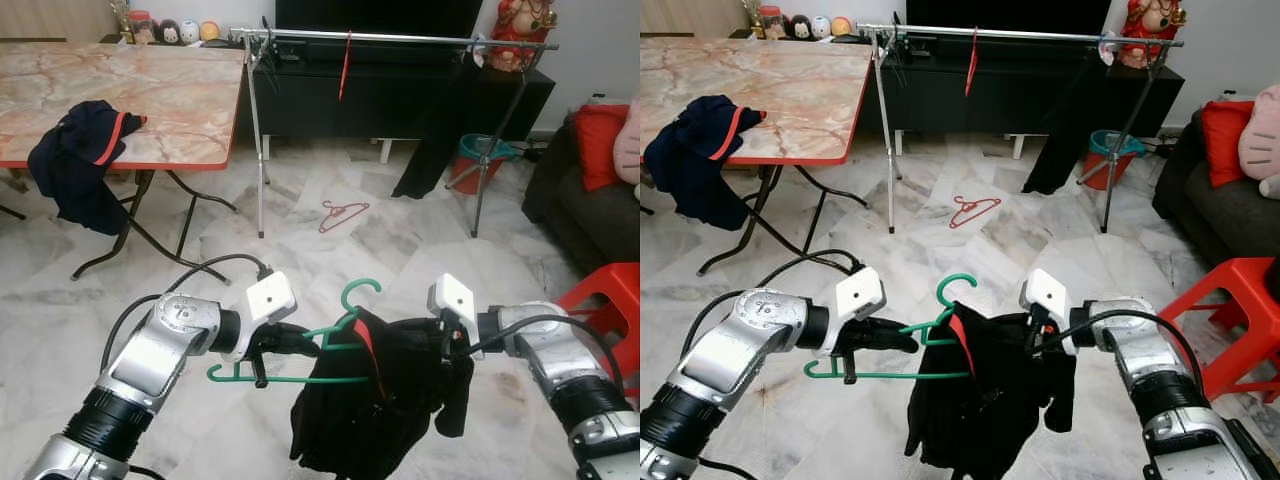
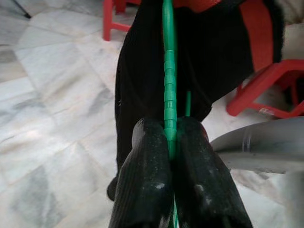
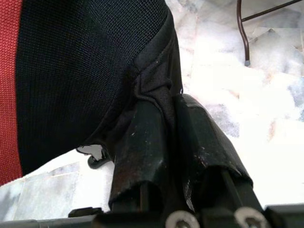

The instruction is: Hang hanger

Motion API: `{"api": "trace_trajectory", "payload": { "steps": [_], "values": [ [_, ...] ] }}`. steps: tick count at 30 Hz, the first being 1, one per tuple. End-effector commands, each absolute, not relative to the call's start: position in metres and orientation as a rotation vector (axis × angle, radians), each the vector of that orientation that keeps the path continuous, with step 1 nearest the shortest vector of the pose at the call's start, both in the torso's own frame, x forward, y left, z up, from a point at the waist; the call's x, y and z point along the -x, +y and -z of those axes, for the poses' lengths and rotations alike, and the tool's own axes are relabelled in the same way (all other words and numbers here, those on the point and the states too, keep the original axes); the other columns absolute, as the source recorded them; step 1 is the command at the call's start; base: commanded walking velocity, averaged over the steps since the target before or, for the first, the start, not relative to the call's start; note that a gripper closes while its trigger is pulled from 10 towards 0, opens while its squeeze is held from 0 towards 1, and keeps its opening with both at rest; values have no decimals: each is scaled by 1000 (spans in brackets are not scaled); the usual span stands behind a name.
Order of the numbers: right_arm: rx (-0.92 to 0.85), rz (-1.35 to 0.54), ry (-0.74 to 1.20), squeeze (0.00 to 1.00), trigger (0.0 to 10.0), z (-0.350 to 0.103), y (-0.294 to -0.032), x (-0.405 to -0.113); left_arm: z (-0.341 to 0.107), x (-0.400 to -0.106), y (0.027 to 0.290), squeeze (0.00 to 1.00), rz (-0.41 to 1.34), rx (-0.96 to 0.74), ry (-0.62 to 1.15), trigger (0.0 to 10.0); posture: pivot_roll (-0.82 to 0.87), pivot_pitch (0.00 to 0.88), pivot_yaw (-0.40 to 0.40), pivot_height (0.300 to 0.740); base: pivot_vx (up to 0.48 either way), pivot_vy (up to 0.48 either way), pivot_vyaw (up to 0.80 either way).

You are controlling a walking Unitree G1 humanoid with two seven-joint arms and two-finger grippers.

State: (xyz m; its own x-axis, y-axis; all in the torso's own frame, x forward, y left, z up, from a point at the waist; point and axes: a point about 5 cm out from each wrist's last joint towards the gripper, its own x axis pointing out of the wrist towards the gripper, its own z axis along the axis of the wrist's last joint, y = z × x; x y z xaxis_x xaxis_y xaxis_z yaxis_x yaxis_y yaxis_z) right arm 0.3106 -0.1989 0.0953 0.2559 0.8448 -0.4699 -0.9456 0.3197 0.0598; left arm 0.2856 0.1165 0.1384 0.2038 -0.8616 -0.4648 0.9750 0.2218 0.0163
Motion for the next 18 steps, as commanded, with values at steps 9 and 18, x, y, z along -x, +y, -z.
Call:
{"api": "trace_trajectory", "payload": {
  "steps": [9,18],
  "values": [
    [250,-1295,415,0,0,-99,-182,-310,-153,-289,106,1000,1463,-410,325,10000,-121,0,-87,740,0,0,0],
    [251,-1309,430,0,0,-96,-183,-305,-162,-312,130,1000,1296,-463,290,10000,-114,0,-92,740,0,0,0]
  ]
}}
